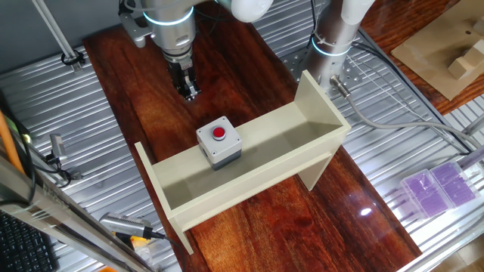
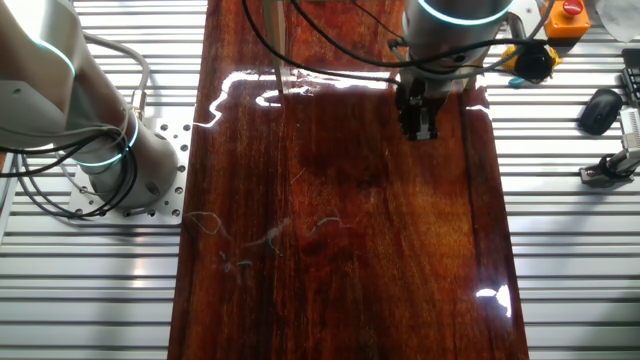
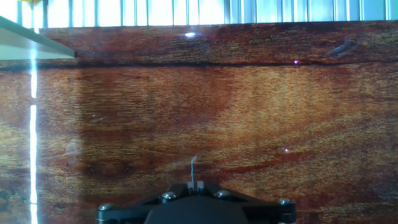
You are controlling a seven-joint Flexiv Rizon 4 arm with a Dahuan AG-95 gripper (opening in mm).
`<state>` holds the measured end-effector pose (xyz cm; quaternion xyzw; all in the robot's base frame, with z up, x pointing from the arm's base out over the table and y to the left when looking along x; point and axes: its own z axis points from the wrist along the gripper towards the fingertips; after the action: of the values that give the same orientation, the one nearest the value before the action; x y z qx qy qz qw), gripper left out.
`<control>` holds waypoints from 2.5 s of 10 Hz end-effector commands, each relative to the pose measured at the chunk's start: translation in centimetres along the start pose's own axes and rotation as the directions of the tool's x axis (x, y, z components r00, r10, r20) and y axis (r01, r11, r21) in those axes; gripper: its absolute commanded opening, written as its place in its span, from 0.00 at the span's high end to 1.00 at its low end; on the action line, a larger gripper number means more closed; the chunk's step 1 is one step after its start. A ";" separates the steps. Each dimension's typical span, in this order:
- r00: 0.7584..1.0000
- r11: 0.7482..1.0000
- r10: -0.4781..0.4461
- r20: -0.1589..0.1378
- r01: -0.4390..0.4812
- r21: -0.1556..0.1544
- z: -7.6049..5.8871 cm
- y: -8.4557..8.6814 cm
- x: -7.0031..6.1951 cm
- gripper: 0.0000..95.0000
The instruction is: Take the object down from the shelf
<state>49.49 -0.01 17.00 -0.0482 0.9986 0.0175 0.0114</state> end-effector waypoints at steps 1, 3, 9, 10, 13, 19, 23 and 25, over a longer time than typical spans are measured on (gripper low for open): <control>1.000 1.000 -0.001 -0.002 0.001 -0.001 0.1 0.0 -0.2 1.00; 1.000 1.000 0.003 -0.003 -0.003 0.002 0.1 0.0 -0.2 1.00; 0.999 0.999 -0.031 -0.021 0.032 0.004 -7.3 0.2 -0.5 1.00; 0.999 1.000 -0.029 -0.027 0.029 0.003 -9.6 0.8 -0.3 1.00; 0.999 1.000 -0.029 -0.033 0.029 0.004 -12.1 1.7 0.1 1.00; 0.998 0.998 -0.062 -0.022 0.062 0.003 -12.1 1.7 0.1 1.00; 0.997 0.998 -0.068 -0.028 0.068 0.003 -15.8 2.3 0.1 1.00; 0.997 0.998 -0.067 -0.034 0.067 0.002 -18.1 3.0 0.2 1.00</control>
<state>48.63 2.26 35.29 -0.0823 0.9965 0.0145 -0.0035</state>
